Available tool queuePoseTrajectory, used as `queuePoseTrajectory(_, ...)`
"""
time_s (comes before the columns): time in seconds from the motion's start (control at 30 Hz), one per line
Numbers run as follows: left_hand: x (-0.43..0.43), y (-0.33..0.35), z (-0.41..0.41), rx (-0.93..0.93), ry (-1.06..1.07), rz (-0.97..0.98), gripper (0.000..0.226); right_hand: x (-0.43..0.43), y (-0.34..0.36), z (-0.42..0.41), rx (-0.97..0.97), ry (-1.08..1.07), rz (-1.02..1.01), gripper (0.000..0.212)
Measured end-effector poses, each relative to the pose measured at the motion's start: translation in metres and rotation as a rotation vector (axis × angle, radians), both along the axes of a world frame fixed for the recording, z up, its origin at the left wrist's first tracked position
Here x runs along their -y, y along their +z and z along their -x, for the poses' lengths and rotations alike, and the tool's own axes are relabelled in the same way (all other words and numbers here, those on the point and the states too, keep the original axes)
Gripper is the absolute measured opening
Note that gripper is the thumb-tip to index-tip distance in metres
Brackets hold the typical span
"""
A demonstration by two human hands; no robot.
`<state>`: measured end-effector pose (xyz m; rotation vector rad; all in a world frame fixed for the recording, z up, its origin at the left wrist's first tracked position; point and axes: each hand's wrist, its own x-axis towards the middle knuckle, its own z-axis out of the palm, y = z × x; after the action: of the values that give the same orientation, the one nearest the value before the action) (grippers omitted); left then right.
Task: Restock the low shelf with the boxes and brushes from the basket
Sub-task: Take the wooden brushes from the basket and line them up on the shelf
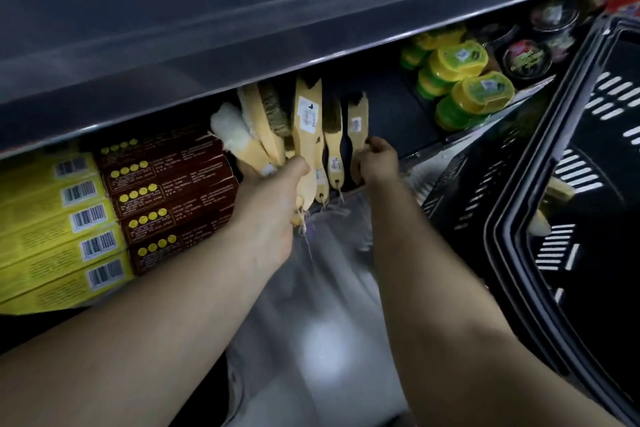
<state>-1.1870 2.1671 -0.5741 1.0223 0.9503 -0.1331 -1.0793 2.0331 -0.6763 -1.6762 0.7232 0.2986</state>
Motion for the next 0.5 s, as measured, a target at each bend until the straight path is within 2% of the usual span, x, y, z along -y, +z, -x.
queuePoseTrajectory(0.1, 0.006, -0.003, -0.005, -0.02, -0.038, 0.022, 0.047, 0.002, -0.002, -0.007, 0.009, 0.118, 0.09, 0.037)
queuePoseTrajectory(0.2, 0.01, -0.005, -0.006, -0.05, -0.062, 0.042, 0.04, 0.006, -0.006, -0.008, 0.027, 0.155, 0.099, 0.034)
queuePoseTrajectory(0.27, 0.011, -0.006, -0.005, -0.048, -0.071, 0.056, 0.039, 0.01, -0.007, -0.008, 0.041, 0.253, 0.211, 0.03)
queuePoseTrajectory(0.37, 0.011, -0.007, -0.004, -0.03, -0.054, 0.07, 0.043, 0.01, 0.002, 0.0, 0.202, 0.253, 0.384, 0.019)
queuePoseTrajectory(0.43, 0.011, -0.007, -0.005, -0.019, -0.041, 0.062, 0.045, 0.002, 0.022, 0.014, 0.224, 0.243, 0.221, 0.022)
queuePoseTrajectory(0.5, 0.013, -0.004, -0.006, -0.005, -0.031, 0.058, 0.044, -0.005, 0.045, 0.033, 0.108, 0.42, -0.085, 0.034)
